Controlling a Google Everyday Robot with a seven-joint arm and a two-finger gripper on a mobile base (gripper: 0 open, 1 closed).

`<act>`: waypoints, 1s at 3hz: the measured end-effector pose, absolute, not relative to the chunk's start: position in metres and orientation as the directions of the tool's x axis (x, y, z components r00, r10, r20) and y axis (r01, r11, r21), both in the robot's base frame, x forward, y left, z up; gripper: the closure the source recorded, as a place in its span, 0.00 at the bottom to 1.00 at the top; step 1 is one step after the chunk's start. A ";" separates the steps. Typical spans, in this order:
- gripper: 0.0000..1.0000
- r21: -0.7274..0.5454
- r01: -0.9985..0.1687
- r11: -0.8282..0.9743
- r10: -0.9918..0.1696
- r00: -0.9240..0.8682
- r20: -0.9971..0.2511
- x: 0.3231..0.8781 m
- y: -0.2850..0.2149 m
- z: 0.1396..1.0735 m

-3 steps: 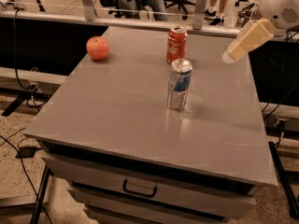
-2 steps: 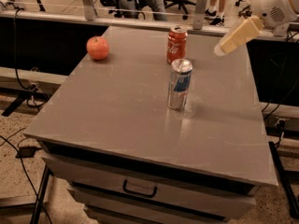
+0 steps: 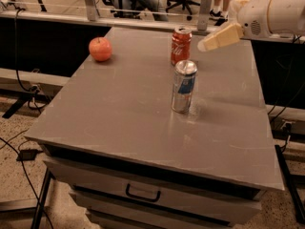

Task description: Pick coke can

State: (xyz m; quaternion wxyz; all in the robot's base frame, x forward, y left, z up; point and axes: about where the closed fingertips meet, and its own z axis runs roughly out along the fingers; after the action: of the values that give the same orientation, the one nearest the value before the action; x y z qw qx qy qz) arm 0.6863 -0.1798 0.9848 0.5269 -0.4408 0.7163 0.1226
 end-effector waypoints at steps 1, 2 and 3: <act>0.00 -0.236 -0.736 0.635 -0.388 -0.039 -0.921 0.716 -0.161 0.971; 0.00 -0.236 -0.736 0.635 -0.388 -0.039 -0.921 0.716 -0.161 0.971; 0.00 -0.213 -0.741 0.637 -0.358 -0.039 -0.933 0.718 -0.156 0.969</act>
Offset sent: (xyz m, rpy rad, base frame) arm 0.0226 0.0152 -0.0130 0.1031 -0.0218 -0.0187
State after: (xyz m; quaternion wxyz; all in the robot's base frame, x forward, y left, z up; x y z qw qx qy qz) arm 0.7185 -0.1565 0.9695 0.5719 -0.3917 0.7010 0.1674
